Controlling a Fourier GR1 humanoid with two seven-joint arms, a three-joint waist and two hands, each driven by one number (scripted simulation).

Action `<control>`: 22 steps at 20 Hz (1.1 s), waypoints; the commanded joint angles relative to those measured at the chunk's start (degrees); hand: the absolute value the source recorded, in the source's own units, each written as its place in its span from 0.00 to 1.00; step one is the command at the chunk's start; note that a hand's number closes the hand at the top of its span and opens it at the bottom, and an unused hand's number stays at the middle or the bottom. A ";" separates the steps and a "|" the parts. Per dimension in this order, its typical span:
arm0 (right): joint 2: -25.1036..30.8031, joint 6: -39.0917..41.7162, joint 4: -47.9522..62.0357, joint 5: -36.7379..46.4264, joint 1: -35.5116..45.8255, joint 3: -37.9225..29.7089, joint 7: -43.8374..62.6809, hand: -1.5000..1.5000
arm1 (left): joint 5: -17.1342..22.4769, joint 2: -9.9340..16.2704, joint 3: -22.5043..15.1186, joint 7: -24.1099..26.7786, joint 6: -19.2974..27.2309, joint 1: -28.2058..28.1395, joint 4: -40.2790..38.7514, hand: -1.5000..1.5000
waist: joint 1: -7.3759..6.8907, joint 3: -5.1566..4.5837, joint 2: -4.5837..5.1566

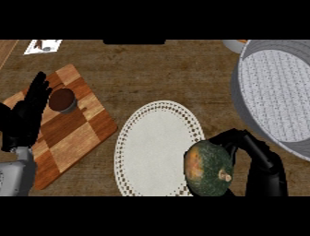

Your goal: Pick the squash from the placemat and place it in the basket

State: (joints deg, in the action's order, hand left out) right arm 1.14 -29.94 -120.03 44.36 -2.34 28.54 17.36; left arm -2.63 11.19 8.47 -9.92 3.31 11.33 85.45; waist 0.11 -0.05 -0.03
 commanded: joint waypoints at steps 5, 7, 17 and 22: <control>-0.25 7.19 3.20 3.86 16.46 -14.63 11.25 1.00 | 0.05 -0.37 0.49 -0.12 0.41 1.02 -0.81 0.50 | -0.23 0.03 0.09; 1.34 9.77 4.34 4.24 17.40 -15.76 12.13 1.00 | -0.29 -0.17 -0.20 -4.72 0.91 -0.13 4.37 0.50 | -0.36 0.05 -0.01; 4.85 14.36 18.64 1.69 27.61 -25.93 11.40 1.00 | -1.25 -1.58 -0.84 -1.89 1.30 0.38 1.78 0.50 | -0.25 0.05 0.06; 6.93 11.64 29.47 -3.11 28.94 -31.63 4.23 1.00 | 0.51 -0.83 0.42 0.38 -0.81 -1.18 1.23 0.50 | -0.43 0.06 0.10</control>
State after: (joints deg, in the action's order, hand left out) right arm 6.89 -17.21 -97.52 43.45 25.42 0.11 25.69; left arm -2.34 10.98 9.14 -10.19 2.67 11.15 85.89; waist -0.23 0.00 0.06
